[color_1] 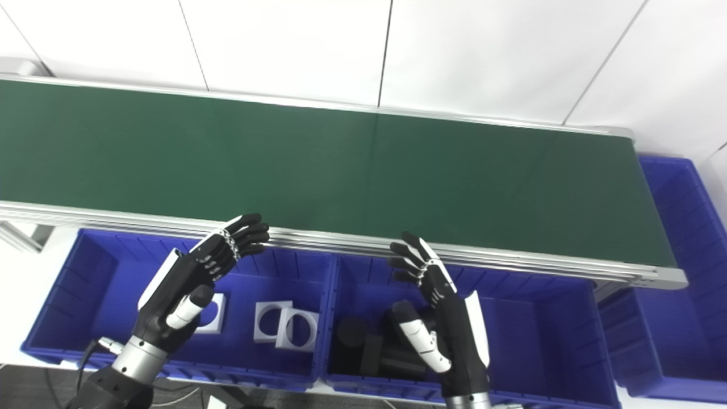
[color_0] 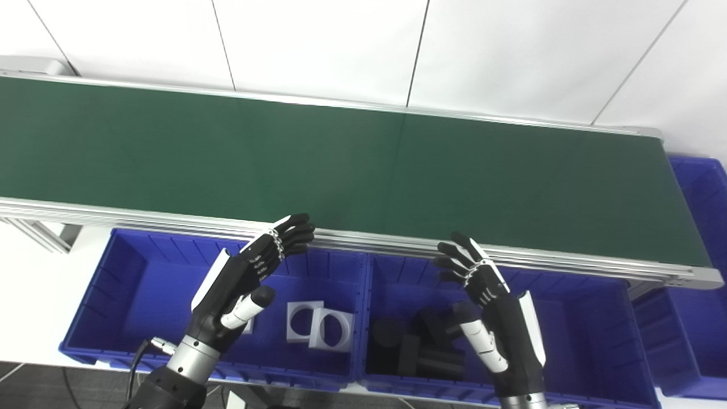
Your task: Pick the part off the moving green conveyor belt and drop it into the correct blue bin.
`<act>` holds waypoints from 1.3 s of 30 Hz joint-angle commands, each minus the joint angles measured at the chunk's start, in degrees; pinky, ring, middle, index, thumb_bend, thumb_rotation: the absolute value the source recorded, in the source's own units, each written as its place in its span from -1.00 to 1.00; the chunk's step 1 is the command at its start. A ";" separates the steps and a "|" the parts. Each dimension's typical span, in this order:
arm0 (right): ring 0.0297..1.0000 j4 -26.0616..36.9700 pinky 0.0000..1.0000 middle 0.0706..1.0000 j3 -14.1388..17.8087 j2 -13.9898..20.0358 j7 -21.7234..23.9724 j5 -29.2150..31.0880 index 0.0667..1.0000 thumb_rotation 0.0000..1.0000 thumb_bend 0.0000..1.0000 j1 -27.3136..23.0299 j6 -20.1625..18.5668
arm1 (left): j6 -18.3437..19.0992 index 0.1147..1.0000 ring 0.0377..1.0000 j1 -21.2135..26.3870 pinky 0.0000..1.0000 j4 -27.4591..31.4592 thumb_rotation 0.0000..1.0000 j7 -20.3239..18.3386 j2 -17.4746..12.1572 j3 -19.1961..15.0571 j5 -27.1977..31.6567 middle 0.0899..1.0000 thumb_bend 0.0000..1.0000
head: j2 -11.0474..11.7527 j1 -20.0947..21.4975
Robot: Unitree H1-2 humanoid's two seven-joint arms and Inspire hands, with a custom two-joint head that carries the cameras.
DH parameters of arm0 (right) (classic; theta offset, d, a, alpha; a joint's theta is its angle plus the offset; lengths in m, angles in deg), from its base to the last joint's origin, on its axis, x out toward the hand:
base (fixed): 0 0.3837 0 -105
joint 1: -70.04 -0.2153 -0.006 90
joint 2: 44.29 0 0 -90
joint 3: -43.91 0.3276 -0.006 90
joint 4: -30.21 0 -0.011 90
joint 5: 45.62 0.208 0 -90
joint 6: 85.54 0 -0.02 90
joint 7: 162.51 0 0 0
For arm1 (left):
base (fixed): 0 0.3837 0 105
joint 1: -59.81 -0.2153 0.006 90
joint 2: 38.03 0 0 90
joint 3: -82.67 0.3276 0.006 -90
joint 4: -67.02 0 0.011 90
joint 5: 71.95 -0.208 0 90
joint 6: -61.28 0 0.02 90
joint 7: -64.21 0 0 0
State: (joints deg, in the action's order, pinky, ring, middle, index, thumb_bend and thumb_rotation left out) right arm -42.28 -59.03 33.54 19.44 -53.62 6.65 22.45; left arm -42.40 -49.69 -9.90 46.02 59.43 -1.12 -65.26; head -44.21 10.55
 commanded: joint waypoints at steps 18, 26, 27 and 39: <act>0.53 2.57 0.41 0.61 0.19 -0.28 0.25 0.55 0.76 0.64 0.24 0.04 0.32 | -3.45 0.67 0.65 0.84 0.62 1.57 0.55 0.82 -0.14 -0.09 0.38 0.63 0.81 | 0.01 -0.10; 0.51 1.93 0.40 0.61 0.41 -0.36 0.13 0.87 0.75 0.60 0.22 -0.21 0.82 | -2.39 0.67 0.66 0.59 0.65 1.93 0.55 0.69 -0.36 0.03 0.53 0.62 0.79 | -0.12 -0.13; 0.51 1.93 0.40 0.60 0.41 -0.37 0.14 0.97 0.75 0.59 0.22 -0.21 0.82 | -2.39 0.66 0.67 0.55 0.65 1.92 0.55 0.72 -0.37 0.02 0.48 0.62 0.78 | -0.12 -0.13; 0.53 1.96 0.41 0.61 0.45 -0.48 0.07 0.99 0.76 0.60 0.24 -0.07 0.78 | -2.22 0.65 0.67 0.25 0.66 2.06 0.56 0.53 -0.67 0.02 0.64 0.62 0.77 | -0.20 0.15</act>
State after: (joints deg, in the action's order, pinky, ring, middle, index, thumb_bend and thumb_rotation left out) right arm -41.66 -58.75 33.46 19.45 -52.99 6.80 22.42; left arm -43.37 -49.58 -9.65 46.11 59.28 -1.11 -65.27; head -44.38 10.72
